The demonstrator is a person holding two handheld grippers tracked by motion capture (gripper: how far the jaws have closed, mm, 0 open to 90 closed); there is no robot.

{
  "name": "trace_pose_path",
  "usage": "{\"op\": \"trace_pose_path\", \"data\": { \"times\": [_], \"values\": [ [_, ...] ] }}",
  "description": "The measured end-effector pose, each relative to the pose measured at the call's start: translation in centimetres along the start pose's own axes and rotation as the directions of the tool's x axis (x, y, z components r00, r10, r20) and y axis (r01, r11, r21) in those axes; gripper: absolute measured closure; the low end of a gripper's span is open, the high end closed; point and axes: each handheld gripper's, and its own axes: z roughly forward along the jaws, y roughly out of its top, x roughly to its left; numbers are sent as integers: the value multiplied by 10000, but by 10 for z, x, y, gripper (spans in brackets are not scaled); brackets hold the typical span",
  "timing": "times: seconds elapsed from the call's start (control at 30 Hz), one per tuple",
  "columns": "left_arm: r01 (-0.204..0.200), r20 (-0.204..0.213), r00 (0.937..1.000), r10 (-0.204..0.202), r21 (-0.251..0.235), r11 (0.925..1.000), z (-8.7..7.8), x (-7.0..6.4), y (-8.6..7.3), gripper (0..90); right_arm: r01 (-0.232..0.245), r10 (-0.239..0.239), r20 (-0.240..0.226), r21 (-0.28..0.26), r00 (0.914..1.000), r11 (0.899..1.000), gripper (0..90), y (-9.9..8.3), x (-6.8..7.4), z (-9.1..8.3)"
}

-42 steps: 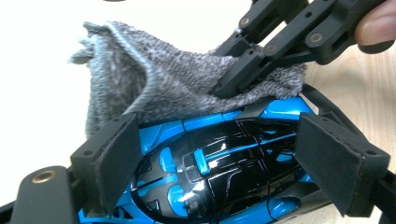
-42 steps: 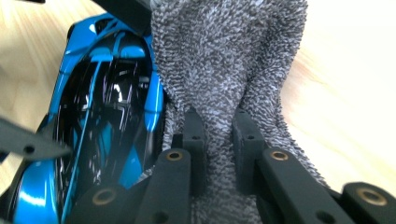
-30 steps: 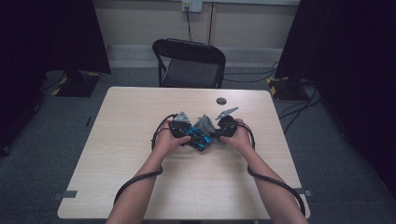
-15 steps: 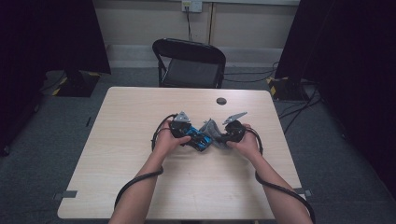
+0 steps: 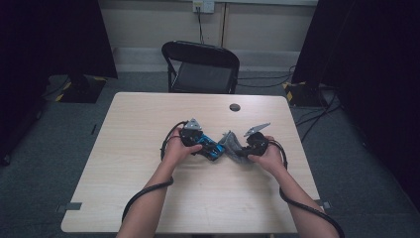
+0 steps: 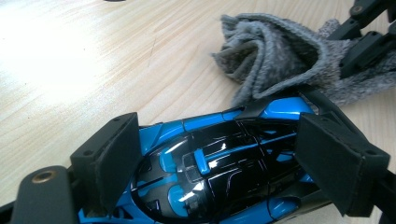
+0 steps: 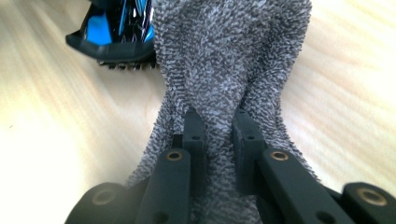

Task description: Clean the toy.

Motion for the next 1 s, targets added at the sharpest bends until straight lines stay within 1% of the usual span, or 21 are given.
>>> {"op": "trace_pose_path", "data": {
  "times": [0.13, 0.2, 0.23, 0.4, 0.5, 0.57, 0.67, 0.73, 0.77, 0.87, 0.93, 1.0],
  "values": [
    [-6, -8, 10000, 6, 28, 10000, 0, 0, 0, 146, -128, 128, -81, 62, 9999, 9999, 790, -4, -1, -6],
    [-13, -10, 10000, 13, 22, 10000, 0, 0, 0, 146, -171, 172, -118, 33, 9998, 9998, 790, -5, -1, -7],
    [-8, -7, 10000, 8, 16, 10000, 0, 0, 0, 146, -321, 320, -206, -71, 9993, 9995, 790, -8, -3, -11],
    [-13, -7, 10000, 13, 20, 10000, 0, 0, 0, 146, -453, 450, -311, -92, 9985, 9989, 790, -13, -4, -17],
    [-12, -6, 10000, 12, -16, 10000, 0, 0, 0, 146, -514, 511, -212, -145, 9985, 9986, 790, -14, -5, -22],
    [-5, -16, 10000, 5, 5, 10000, 0, 0, 0, 146, -621, 614, -238, -311, 9978, 9976, 790, -15, -7, -26],
    [-11, -13, 10000, 11, 14, 10000, 0, 0, 0, 146, -737, 737, -5, -395, 9973, 9965, 790, -13, -10, -33],
    [-44, -27, 10000, 44, 40, 10000, 0, 0, 0, 146, -770, 772, 23, -411, 9970, 9962, 791, -12, -11, -34],
    [-45, -51, 10000, 45, 62, 10000, 0, -1, 0, 147, -947, 963, 235, -611, 9951, 9936, 790, -9, -14, -38],
    [-62, -66, 10000, 63, 78, 10000, 0, -1, 1, 147, -1224, 1277, 433, -1079, 9909, 9866, 790, -6, -18, -40],
    [-58, -72, 10000, 59, 74, 10000, 0, -1, 1, 148, -1342, 1417, 510, -1292, 9886, 9825, 790, -2, -21, -40],
    [-61, -67, 10000, 62, 65, 10000, 0, -1, 0, 147, -1368, 1460, 634, -1313, 9872, 9819, 790, 5, -23, -38]
  ]
}}
